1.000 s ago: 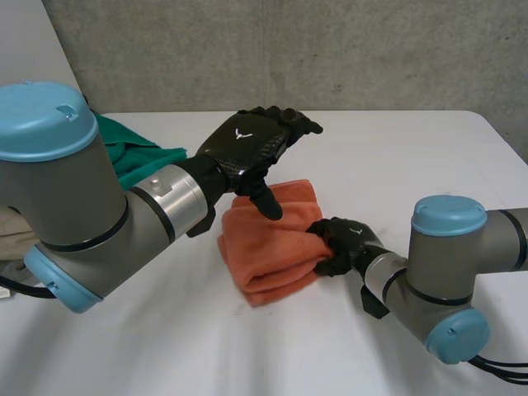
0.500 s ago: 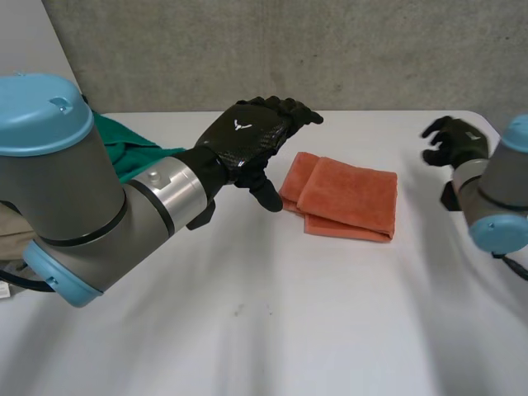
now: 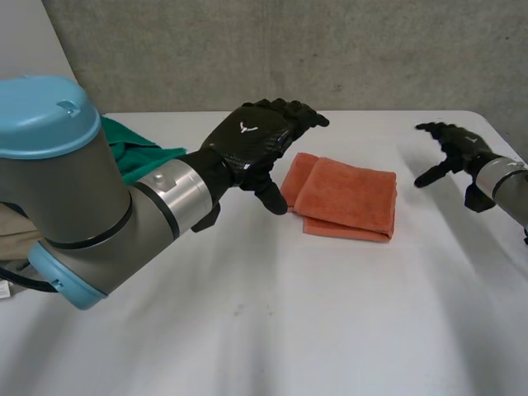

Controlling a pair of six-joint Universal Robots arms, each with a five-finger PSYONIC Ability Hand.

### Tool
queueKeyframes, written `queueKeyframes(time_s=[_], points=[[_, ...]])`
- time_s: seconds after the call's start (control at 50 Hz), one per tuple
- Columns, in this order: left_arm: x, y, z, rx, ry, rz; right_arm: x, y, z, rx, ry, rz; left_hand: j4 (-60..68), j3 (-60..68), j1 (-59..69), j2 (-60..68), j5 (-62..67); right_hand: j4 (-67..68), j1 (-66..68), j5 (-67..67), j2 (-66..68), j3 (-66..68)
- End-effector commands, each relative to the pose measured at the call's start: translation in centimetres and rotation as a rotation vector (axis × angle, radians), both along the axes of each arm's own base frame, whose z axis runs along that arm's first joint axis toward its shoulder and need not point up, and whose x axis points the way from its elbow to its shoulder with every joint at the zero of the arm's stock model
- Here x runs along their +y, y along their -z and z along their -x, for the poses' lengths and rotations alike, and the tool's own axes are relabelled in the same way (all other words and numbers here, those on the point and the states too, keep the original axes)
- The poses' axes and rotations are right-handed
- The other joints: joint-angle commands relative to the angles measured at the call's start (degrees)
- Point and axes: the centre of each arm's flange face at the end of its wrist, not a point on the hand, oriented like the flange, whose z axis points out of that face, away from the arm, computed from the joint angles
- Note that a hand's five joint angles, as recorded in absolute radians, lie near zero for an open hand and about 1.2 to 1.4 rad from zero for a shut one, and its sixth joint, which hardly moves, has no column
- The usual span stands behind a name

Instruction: Fold the laundry.

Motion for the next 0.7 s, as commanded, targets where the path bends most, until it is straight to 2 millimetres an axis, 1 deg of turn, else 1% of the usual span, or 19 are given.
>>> queueKeyframes(time_s=[0.02,0.06,0.08,0.14,0.28,0.3,0.34,0.36,0.38,0.42,0.5,0.56,0.6,0.64,0.7], points=[[0.0,0.7,0.0,-0.011,0.001,-0.017,1.0,1.4,-1.9,0.034,-0.158,-0.032,1.81,1.24,1.73,1.43,1.43,-2.38,-2.89,-2.72,-2.30,-2.23],[0.0,0.8,-0.1,-0.013,0.000,-0.021,1.2,1.7,-2.4,0.035,-0.176,-0.038,1.81,1.24,1.73,1.43,1.43,-1.30,-1.80,-1.63,-1.22,-1.15],[0.0,0.8,-0.1,-0.013,0.000,-0.021,1.4,1.9,-3.2,0.034,-0.201,-0.040,1.81,1.24,1.73,1.43,1.43,-0.46,-0.96,-0.79,-0.37,-0.31],[0.0,1.0,-0.1,-0.016,0.000,-0.025,1.7,2.4,-4.4,0.033,-0.231,-0.044,1.81,1.24,1.73,1.43,1.43,1.90,1.39,1.56,1.98,2.05],[0.0,1.2,-0.1,-0.019,0.000,-0.030,2.5,3.6,-5.8,0.054,-0.289,-0.085,1.81,1.24,1.73,1.43,1.43,7.95,7.45,7.61,8.03,8.10],[0.0,1.2,-0.1,-0.019,0.000,-0.030,2.7,3.8,-6.3,0.071,-0.306,-0.083,1.81,1.24,1.73,1.43,1.43,11.63,11.12,11.29,11.71,11.78],[0.1,1.3,-0.1,-0.022,0.001,-0.034,2.9,4.0,-6.5,0.081,-0.314,-0.084,1.81,1.24,1.73,1.43,1.43,16.01,15.51,15.68,16.09,16.16],[0.1,1.3,-0.1,-0.022,0.001,-0.034,2.9,4.1,-6.5,0.086,-0.316,-0.089,1.81,1.24,1.73,1.43,1.43,22.36,21.86,22.03,22.45,22.51],[0.1,1.4,-0.1,-0.023,0.001,-0.035,2.9,4.2,-6.6,0.086,-0.318,-0.091,1.81,1.24,1.73,1.43,1.43,25.26,24.75,24.92,25.34,25.41],[0.1,1.4,-0.1,-0.023,0.001,-0.036,2.9,4.2,-6.6,0.087,-0.318,-0.093,1.81,1.24,1.73,1.43,1.43,28.81,28.30,28.47,28.89,28.96],[0.0,1.5,-0.1,-0.024,0.000,-0.038,2.9,4.4,-6.7,0.088,-0.320,-0.098,1.81,1.24,1.73,1.43,1.43,25.98,25.47,25.64,26.06,26.13],[-0.1,1.5,-0.2,-0.024,-0.003,-0.038,2.9,4.4,-6.7,0.090,-0.321,-0.096,1.81,1.24,1.73,1.43,1.43,27.63,27.13,27.29,27.71,27.78],[-0.2,1.5,-0.3,-0.024,-0.006,-0.038,2.9,4.5,-6.7,0.089,-0.321,-0.100,1.81,1.24,1.73,1.43,1.43,43.04,42.53,42.70,43.12,43.19],[-0.2,1.4,-0.2,-0.023,-0.006,-0.036,2.8,4.5,-6.6,0.094,-0.311,-0.102,1.81,1.24,1.73,1.43,1.43,67.50,67.00,67.16,67.58,67.65],[-0.2,1.4,-0.2,-0.023,-0.006,-0.036,2.5,4.2,-6.6,0.097,-0.303,-0.085,1.81,1.24,1.73,1.43,1.43,67.62,67.11,67.28,67.70,67.77]])
